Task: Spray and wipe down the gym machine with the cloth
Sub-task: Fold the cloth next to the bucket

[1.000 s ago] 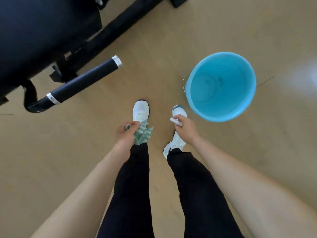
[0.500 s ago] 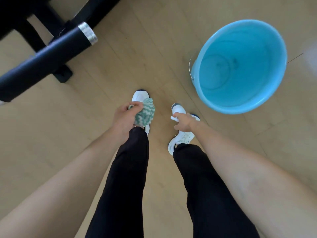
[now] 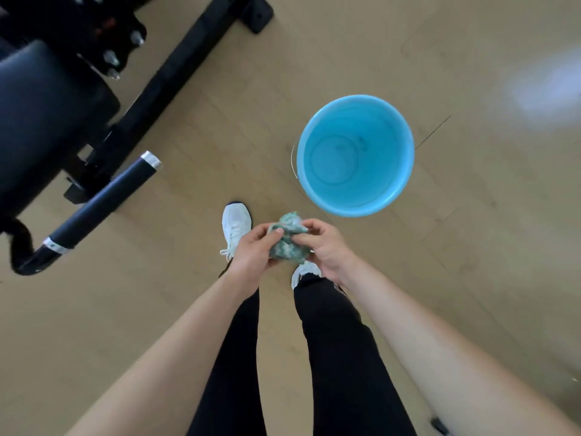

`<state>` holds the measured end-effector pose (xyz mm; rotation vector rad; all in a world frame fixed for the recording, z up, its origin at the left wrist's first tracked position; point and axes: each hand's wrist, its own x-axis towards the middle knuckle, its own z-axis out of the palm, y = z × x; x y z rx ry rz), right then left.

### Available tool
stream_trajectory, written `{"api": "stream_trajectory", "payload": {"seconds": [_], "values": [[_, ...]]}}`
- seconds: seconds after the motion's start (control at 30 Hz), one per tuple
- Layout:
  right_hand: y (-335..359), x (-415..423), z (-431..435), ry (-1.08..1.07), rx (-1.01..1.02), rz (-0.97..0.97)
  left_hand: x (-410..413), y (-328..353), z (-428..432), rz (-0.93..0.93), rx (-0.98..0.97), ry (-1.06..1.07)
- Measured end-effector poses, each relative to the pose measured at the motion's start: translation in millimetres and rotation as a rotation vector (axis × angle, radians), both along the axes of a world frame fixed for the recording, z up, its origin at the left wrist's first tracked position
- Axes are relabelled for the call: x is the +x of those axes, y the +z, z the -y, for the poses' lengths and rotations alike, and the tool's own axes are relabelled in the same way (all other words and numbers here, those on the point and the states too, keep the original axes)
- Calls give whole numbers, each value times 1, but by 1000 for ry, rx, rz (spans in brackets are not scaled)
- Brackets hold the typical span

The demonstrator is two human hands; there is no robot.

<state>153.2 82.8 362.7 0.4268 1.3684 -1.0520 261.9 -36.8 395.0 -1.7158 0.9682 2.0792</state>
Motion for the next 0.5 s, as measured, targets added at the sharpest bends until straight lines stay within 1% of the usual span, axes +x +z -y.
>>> {"api": "stream_trajectory", "payload": {"seconds": [0.1,0.2,0.3,0.33,0.4,0.5], "values": [[24,-35,-4,15,83,-120,-18,26,-6,-15,-19,-29],[36,-77,-8,-74,188,-191,-21,46,-5,10,-50,-61],[28,-112,-9,-126,288,-318,-19,60,-2,52,-89,-81],[23,-121,-9,-151,311,-332,-19,62,-1,60,-103,-97],[12,-138,-11,-191,311,-294,-19,63,3,72,-135,-133],[6,-144,-21,-80,363,-236,-20,63,8,92,-166,-155]]}}
